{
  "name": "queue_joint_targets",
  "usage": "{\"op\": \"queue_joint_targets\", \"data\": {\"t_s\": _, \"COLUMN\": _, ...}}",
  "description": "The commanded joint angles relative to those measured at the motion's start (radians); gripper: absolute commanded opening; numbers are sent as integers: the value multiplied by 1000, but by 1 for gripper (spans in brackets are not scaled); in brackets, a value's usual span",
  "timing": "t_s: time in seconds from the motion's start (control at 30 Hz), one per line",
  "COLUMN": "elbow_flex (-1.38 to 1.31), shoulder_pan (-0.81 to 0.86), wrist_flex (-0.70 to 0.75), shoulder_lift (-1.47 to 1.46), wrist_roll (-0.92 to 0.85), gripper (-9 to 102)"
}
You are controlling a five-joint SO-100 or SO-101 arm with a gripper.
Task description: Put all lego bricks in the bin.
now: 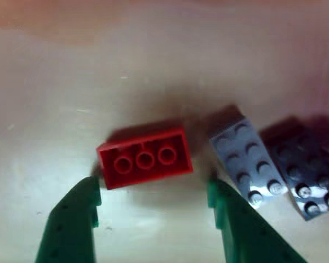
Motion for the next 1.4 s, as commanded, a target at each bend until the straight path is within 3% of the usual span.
{"op": "queue_joint_targets", "data": {"t_s": 0.0, "elbow_flex": 8, "shoulder_pan": -12, "wrist_flex": -28, "shoulder_lift": 43, "wrist_roll": 12, "gripper": 23}}
{"op": "queue_joint_targets", "data": {"t_s": 0.33, "elbow_flex": -9, "shoulder_pan": -8, "wrist_flex": -89, "shoulder_lift": 35, "wrist_roll": -15, "gripper": 26}}
{"op": "queue_joint_targets", "data": {"t_s": 0.73, "elbow_flex": 46, "shoulder_pan": -2, "wrist_flex": -137, "shoulder_lift": 61, "wrist_roll": -15, "gripper": 0}}
{"op": "queue_joint_targets", "data": {"t_s": 0.83, "elbow_flex": 149, "shoulder_pan": -3, "wrist_flex": -227, "shoulder_lift": 198, "wrist_roll": 64, "gripper": 0}}
{"op": "queue_joint_targets", "data": {"t_s": 0.93, "elbow_flex": 359, "shoulder_pan": 18, "wrist_flex": -339, "shoulder_lift": 568, "wrist_roll": 138, "gripper": 0}}
{"op": "queue_joint_targets", "data": {"t_s": 1.03, "elbow_flex": 474, "shoulder_pan": 135, "wrist_flex": -321, "shoulder_lift": 973, "wrist_roll": 153, "gripper": 0}}
{"op": "queue_joint_targets", "data": {"t_s": 1.2, "elbow_flex": 592, "shoulder_pan": 411, "wrist_flex": -253, "shoulder_lift": 1322, "wrist_roll": 118, "gripper": 0}}
{"op": "queue_joint_targets", "data": {"t_s": 1.37, "elbow_flex": 796, "shoulder_pan": 874, "wrist_flex": -61, "shoulder_lift": 1646, "wrist_roll": -11, "gripper": 0}}
